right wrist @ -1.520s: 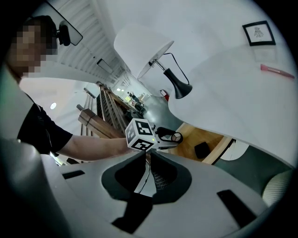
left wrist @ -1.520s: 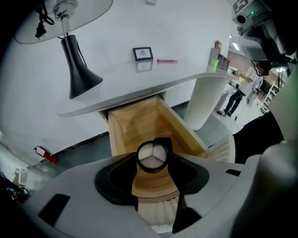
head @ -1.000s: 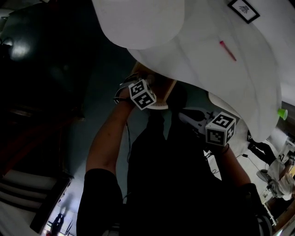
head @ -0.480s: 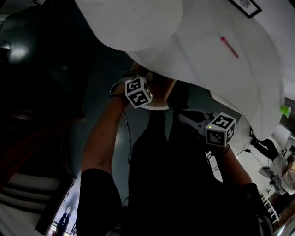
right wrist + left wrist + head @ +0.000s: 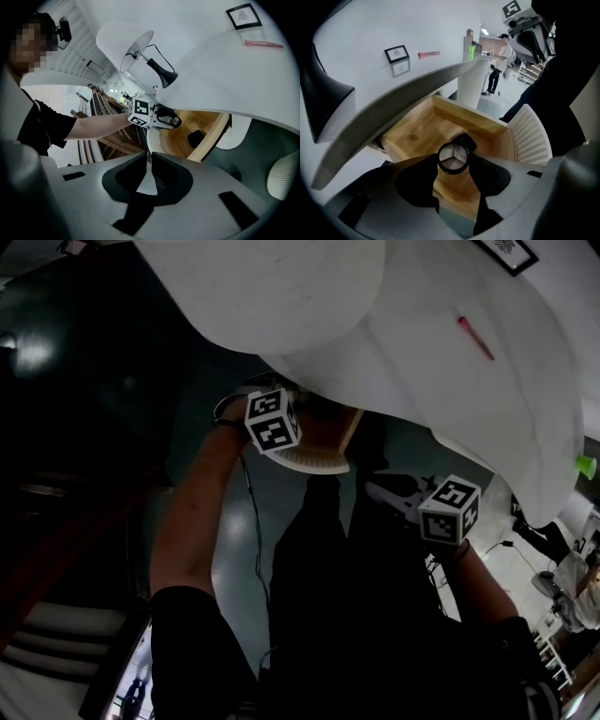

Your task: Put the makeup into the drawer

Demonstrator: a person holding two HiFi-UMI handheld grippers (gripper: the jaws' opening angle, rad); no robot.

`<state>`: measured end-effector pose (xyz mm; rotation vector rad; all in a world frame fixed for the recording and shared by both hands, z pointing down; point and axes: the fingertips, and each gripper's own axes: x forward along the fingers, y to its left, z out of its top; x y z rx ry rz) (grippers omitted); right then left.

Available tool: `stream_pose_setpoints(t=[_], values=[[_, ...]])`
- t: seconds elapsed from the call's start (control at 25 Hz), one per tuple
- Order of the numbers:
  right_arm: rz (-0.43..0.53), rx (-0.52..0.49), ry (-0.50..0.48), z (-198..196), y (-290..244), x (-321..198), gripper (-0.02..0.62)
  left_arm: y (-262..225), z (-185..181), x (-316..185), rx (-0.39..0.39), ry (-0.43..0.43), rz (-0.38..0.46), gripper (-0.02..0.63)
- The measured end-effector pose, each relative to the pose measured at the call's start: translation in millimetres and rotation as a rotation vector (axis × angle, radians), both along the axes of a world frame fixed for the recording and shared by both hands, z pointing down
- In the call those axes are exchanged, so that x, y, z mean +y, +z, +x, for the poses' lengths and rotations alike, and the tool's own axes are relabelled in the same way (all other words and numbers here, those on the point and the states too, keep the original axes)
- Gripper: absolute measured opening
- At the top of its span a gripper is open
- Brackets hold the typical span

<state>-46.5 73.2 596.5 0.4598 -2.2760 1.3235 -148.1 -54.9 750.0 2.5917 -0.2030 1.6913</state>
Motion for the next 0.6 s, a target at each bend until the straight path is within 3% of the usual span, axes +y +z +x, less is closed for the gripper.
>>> stream_pose_setpoints(t=[0.16,0.44,0.6], values=[[-0.001,-0.001,-0.013,-7,2,0,0.017,-3,1,5,-0.012,0.090,-0.002,0.218],[-0.009,-0.005,-0.023,-15,9,-1,0.017,10,-11,-7,-0.012,0.066,-0.046,0.218],[-0.016,-0.005,-0.026,-13,11,0,0.017,15,-4,6,-0.015,0.129,-0.053,0.218]])
